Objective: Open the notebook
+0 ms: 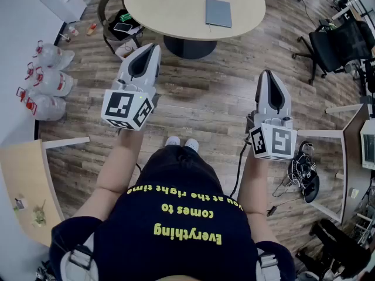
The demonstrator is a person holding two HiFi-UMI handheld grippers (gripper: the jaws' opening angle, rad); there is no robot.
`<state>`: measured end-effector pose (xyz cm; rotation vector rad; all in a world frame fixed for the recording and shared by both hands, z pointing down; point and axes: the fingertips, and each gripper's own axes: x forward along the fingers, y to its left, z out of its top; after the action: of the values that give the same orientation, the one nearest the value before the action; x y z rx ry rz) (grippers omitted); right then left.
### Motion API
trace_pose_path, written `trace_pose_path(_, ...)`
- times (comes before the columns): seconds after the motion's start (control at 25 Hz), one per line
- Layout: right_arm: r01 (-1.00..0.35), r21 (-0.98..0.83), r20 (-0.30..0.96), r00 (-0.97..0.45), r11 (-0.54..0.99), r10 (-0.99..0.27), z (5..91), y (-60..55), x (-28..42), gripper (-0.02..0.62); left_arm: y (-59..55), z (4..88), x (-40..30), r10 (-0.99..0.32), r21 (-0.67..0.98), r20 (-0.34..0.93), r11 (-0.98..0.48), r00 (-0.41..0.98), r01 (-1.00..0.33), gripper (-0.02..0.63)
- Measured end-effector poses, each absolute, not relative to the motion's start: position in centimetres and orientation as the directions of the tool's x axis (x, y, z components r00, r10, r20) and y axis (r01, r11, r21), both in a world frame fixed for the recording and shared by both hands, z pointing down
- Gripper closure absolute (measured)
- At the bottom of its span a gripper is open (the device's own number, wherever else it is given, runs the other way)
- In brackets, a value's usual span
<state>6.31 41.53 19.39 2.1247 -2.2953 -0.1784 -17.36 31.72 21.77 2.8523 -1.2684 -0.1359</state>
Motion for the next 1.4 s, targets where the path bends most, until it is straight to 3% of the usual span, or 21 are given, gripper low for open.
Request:
trace_pose_path(0.52,-0.992,0.057,-0.062,-0.116,0.112,-0.991,19.7,42.0,8.1,0.583,32.9,22.5,-16.4,-0.796,0.065,-0.052,-0.606,0.604,-0.793,0.606)
trace_pose_path(0.76,-0.993,0.054,-0.032,-0.109,0.107,-0.994,21.0,40.3,8.4,0.537,32.3,23.6,-15.4,-0.784,0.064,0.012,-0.619,0.621,-0.783,0.426)
trace_pose_path(0.88,-0.994,0.05,-0.002,-0.095,0.095,-0.995,21.9,39.0,8.4,0.464,31.4,23.9,-15.0,-0.774,0.048,0.025,-0.631,0.632,-0.774,0.352)
trace_pose_path(1.2,-0.992,0.057,0.02,-0.112,0.113,-0.994,22.6,33.1,7.8,0.33,25.3,24.6,-13.2,-0.73,0.044,0.026,-0.682,0.683,-0.73,0.224)
trace_pose_path(1.4,-0.992,0.043,-0.014,-0.122,0.122,-0.992,22.0,27.1,6.9,0.314,18.7,24.5,-12.7,-0.713,0.058,0.02,-0.699,0.701,-0.713,0.189)
